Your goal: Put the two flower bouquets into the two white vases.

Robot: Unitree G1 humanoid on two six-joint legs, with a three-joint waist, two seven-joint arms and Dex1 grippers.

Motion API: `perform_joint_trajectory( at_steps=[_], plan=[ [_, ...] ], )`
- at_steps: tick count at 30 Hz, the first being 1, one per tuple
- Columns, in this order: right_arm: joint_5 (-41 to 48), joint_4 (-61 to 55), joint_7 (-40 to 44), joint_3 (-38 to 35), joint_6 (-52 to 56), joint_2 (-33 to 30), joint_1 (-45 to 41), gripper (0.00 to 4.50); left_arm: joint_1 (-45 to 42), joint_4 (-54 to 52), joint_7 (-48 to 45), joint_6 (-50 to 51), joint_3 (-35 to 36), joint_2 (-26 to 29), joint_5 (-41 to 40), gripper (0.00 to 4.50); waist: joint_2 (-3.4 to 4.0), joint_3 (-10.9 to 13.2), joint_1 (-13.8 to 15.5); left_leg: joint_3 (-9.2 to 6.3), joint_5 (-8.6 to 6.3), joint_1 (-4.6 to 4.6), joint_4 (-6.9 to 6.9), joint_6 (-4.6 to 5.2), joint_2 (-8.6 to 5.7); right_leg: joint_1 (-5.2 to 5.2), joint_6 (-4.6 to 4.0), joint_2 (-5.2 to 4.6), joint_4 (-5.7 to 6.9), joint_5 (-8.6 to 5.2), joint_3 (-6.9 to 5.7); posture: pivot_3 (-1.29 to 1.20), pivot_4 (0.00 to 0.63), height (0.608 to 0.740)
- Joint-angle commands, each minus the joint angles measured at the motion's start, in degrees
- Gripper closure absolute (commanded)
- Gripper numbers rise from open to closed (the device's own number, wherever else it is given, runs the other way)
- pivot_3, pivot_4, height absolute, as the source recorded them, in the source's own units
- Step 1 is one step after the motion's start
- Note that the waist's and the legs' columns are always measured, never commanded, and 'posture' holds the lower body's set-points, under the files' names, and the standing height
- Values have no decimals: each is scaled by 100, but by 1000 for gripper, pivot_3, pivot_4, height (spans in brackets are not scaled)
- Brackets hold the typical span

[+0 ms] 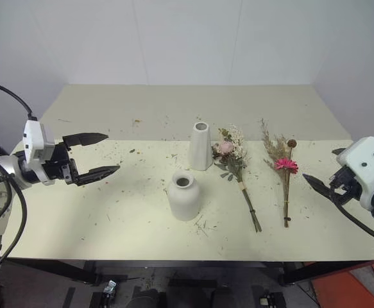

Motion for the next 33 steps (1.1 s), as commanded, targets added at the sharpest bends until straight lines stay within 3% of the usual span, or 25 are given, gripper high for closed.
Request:
perform_joint_trajectory(
  at_steps=[1, 6, 13, 18, 20, 26, 33],
  plan=[
    [51, -92, -93, -127, 41, 6, -130, 0, -95, -30, -9, -113, 62, 44, 8, 13, 0, 0, -4, 0, 0, 0, 0, 0, 0, 0, 0, 1, 0, 0, 0, 0, 150, 740],
    [305, -63, -296, -57, 1056, -103, -495, 0, -98, -45, -26, -103, 50, 32, -10, 13, -1, 0, -22, 0, 0, 1, 0, 0, 2, 0, -4, 3, 0, 2, 3, 0, 150, 740],
    [183, 34, 82, 114, 522, -247, -374, 0, 14, -133, -30, -25, 155, 81, -109, 13, -1, 0, -7, 0, 0, -4, -1, 1, 4, -1, -4, 6, -8, 2, 1, 0, 150, 740],
    [250, 113, -13, 187, 841, -299, -590, 0, 40, -168, -3, -16, 177, 92, -131, 13, -1, 1, -7, 0, 0, -4, -1, 1, 5, -1, -4, 6, -8, 3, 0, 0, 150, 740],
    [346, 331, -192, 602, 1734, -547, -1085, 0, 25, -163, 9, -23, 160, 84, -126, 13, -1, 1, -34, 0, 0, -3, 0, 0, 5, -1, -6, 6, -8, 4, 0, 0, 150, 740],
    [400, 1039, -1031, 1789, 3639, -161, -2894, 0, -227, -185, -1, 10, -62, -52, -140, 13, -6, 2, -52, -2, 0, -1, -5, 1, 23, -5, -29, 31, -14, 17, 3, 0, 150, 740],
    [226, 1989, -1967, 2185, 4727, 930, -4098, 0, -682, -132, -171, 19, -385, -191, -160, 13, -4, -1, -5, -3, 1, -88, 12, 1, 22, -88, -33, 30, 1, 26, 5, 0, 150, 740]
  ],
)
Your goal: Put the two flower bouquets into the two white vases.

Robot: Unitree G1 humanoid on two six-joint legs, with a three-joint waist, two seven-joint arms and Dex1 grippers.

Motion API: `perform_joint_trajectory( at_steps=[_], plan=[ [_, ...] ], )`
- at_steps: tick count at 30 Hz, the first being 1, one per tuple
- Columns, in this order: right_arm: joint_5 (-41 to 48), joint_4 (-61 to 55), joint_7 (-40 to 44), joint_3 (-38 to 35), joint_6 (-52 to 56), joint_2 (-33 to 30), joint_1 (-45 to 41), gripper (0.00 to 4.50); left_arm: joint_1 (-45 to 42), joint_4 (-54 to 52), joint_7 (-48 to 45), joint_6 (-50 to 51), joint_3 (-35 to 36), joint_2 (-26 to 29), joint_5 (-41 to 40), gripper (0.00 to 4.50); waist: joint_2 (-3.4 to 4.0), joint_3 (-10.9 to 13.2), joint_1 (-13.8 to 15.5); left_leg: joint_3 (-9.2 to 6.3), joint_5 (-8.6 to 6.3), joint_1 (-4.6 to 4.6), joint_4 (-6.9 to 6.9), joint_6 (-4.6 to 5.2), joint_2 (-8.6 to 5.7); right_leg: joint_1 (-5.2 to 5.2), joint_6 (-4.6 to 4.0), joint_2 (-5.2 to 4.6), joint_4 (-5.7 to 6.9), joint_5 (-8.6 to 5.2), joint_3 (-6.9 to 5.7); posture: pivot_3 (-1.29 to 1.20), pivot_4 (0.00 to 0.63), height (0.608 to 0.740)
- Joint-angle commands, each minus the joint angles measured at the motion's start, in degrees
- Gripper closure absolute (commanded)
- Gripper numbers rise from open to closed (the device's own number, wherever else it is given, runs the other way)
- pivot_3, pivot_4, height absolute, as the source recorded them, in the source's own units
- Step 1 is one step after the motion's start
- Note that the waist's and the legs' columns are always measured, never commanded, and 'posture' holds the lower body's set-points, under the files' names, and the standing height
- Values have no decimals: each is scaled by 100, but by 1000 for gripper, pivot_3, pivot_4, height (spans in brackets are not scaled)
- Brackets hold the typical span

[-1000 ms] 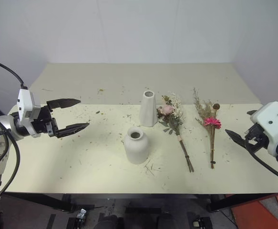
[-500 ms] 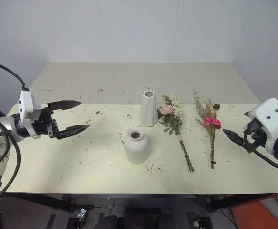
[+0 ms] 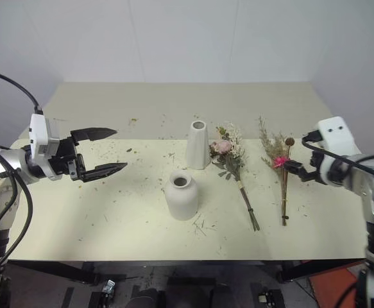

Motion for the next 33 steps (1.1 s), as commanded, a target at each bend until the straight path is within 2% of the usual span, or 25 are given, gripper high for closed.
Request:
perform_joint_trajectory(
  at_steps=[1, 8, 15, 19, 29, 33],
  plan=[
    [-171, 397, -437, -32, 328, 215, -429, 0, -223, -34, -94, -14, -110, -54, -32, 13, 1, 0, 17, 0, 0, -5, 2, 0, 0, -5, 0, 0, 25, 0, 0, 0, 150, 740],
    [-460, 1267, -932, 302, 412, 698, -857, 0, -258, 73, -66, -154, -310, -156, 203, 13, 1, -1, 2, 0, 0, -6, 3, 2, 0, -6, 0, 1, 21, 0, -3, 0, 150, 740],
    [-469, 1724, -865, 432, 233, 726, -952, 0, -61, -74, -33, -80, -242, -145, 172, 13, 2, -2, -13, 0, 0, -6, 2, 2, 0, -7, 0, 2, 24, 0, -2, 0, 150, 740],
    [-469, 2070, -784, 527, 24, 777, -1031, 882, 36, -131, -32, -2, -208, -112, 118, 0, 2, -2, -16, 0, 0, -3, 2, 2, 1, -7, 0, 2, 22, -1, -1, 0, 150, 740],
    [-568, 2644, -891, 538, -223, 863, -1199, 4393, 389, -207, 2, 6, 46, 17, 92, 0, 2, -2, -30, 0, 0, -3, 2, 2, 1, -7, 0, 2, 23, 0, 0, 0, 150, 740],
    [-627, 2664, -943, 490, -229, 835, -1248, 4476, 395, -204, 43, -11, 74, 26, 120, 0, 2, -2, -18, 0, 0, -2, 2, 2, 1, -7, 0, 2, 21, 0, -1, 0, 150, 740]
  ],
)
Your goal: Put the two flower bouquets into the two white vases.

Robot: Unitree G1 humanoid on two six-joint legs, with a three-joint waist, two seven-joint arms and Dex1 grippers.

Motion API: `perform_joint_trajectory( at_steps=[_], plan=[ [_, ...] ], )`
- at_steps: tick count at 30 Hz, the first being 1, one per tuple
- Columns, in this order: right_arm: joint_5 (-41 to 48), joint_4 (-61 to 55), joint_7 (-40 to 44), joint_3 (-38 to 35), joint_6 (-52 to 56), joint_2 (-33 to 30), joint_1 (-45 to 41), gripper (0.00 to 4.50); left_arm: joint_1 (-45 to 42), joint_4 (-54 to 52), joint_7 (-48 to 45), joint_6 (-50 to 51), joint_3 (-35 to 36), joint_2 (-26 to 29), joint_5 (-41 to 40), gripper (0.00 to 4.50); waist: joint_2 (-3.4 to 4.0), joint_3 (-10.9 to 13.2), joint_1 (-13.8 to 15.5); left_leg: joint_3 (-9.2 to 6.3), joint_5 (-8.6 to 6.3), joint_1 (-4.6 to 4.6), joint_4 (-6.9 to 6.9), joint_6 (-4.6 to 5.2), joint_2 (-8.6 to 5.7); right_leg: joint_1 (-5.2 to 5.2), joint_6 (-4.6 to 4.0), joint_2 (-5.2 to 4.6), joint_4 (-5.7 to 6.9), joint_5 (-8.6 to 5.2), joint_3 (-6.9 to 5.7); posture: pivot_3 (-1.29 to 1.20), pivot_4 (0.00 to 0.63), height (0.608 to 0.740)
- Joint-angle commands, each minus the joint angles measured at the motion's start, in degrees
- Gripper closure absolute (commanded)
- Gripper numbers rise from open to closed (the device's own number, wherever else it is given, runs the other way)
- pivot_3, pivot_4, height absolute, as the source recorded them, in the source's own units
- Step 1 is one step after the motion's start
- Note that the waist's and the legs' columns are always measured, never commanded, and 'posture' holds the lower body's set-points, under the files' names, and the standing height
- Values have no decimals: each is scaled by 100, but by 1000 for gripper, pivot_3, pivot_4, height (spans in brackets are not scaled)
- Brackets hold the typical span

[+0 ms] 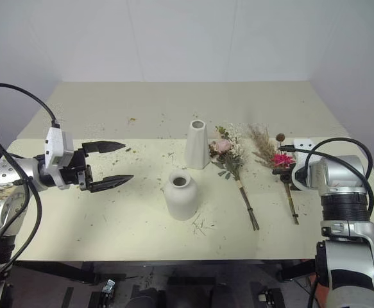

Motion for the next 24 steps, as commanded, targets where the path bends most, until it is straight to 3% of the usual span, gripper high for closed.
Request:
perform_joint_trajectory(
  at_steps=[1, 3, 8, 10, 16, 24],
  plan=[
    [-102, -61, -153, -210, -130, -50, -175, 4476, -42, -175, 75, -2, 174, 83, -66, 0, 0, 0, 4, 0, 0, 0, 0, 0, 0, 0, 0, 0, 0, 0, 0, 0, 150, 740],
    [-162, -171, -304, -318, -255, 0, -189, 4476, -67, -175, 87, -3, 158, 76, -57, 0, 0, 0, 6, 0, 0, 0, 0, 0, 0, 0, 0, 0, 1, 0, 0, 0, 150, 740],
    [-283, -1071, -1176, -1105, -2562, 513, -181, 4476, -97, -149, 93, -29, 143, 78, -44, 0, 1, 0, -30, 1, 0, -2, -2, 0, 0, -6, 0, 1, 3, 0, 2, 0, 150, 740],
    [-429, -1128, -1341, -1035, -3165, 594, -382, 4476, -111, -127, 86, -42, 131, 82, -27, 0, 1, 0, -41, 1, 0, -1, -6, 0, 2, -8, 0, 3, 8, 0, 2, 0, 150, 740],
    [1073, -681, -531, -2118, -4963, 1600, -1194, 4476, -241, -71, 71, -62, 137, 5, -96, 0, 2, -1, -108, 0, 0, 3, -6, -1, 7, -4, -1, 6, 16, 1, 1, 0, 150, 740],
    [1046, 1114, 310, -1816, -7477, 2415, -1849, 4476, -68, -213, 169, 47, 300, 103, -117, 0, 3, -1, -147, 1, 1, 4, -7, -1, 7, -2, -2, 3, 20, 2, 0, 0, 150, 740]
  ],
)
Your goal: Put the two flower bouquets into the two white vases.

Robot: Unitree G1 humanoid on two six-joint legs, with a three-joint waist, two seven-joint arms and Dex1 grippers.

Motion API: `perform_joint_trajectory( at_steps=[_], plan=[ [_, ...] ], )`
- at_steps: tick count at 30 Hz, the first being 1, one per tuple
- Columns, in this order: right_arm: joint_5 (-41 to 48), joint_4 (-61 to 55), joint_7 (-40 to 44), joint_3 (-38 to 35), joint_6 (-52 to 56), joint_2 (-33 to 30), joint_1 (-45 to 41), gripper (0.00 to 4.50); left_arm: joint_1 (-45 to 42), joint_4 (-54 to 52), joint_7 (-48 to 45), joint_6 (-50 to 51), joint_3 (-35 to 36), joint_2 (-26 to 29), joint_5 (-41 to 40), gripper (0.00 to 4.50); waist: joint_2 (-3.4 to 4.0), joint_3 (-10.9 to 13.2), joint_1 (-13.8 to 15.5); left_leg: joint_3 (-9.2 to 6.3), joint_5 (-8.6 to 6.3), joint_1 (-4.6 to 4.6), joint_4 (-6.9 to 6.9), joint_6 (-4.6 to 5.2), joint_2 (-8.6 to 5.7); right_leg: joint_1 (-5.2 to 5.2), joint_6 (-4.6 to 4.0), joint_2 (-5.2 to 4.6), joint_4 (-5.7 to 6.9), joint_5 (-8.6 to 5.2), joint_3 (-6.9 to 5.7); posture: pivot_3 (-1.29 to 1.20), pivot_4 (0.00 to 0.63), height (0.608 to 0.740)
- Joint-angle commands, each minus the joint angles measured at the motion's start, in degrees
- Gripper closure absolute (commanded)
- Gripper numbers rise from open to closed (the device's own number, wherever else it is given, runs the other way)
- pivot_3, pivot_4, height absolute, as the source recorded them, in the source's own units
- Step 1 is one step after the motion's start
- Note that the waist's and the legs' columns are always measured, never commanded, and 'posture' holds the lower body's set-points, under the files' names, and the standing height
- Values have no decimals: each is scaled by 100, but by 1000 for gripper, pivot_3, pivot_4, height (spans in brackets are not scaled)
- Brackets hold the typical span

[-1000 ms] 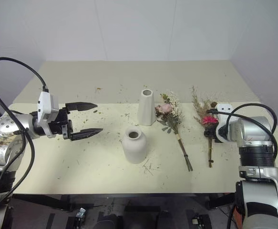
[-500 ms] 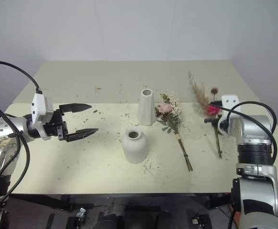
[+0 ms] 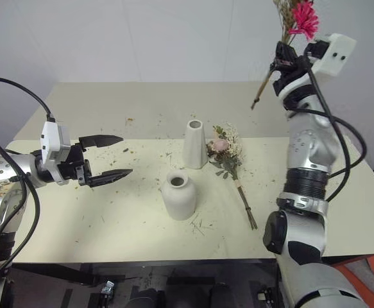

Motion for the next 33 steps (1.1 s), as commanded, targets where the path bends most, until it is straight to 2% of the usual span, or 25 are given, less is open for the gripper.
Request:
perform_joint_trajectory(
  at_steps=[1, 7, 13, 21, 33],
  plan=[
    [-35, 558, 336, 168, -1043, 226, -293, 4476, 117, -259, 105, 76, 307, 134, -134, 0, 1, -1, -22, 0, 0, 1, -2, 0, 0, 0, 0, 1, 0, 0, 0, 0, 150, 740],
    [294, 1468, 786, 117, -1641, 693, -802, 4476, 441, -557, 250, 294, 637, 305, -242, 0, 5, 2, -77, 0, 2, 3, -4, -4, 3, -3, -1, 0, 4, 0, 2, 0, 150, 740],
    [534, 1528, 970, 161, -1631, 1039, -1028, 4476, 692, -747, 342, 393, 867, 444, -326, 0, 6, 2, -74, 0, 4, 5, -8, -7, 4, -3, -1, 0, 4, 1, 1, 0, 150, 740],
    [469, 732, 1067, 600, -1469, 1347, -367, 4476, 886, -921, 421, 478, 1001, 457, -372, 0, 6, 3, -18, 0, 8, 7, -17, -15, 4, -2, -2, -2, 3, 1, -1, 0, 150, 740],
    [572, -63, 868, 863, -1142, 1400, 208, 4476, 785, -718, 348, 424, 932, 475, -311, 0, 6, 2, -20, 0, 12, 11, -22, -21, 4, -4, -4, 0, 7, 2, 0, 0, 150, 740]
  ],
)
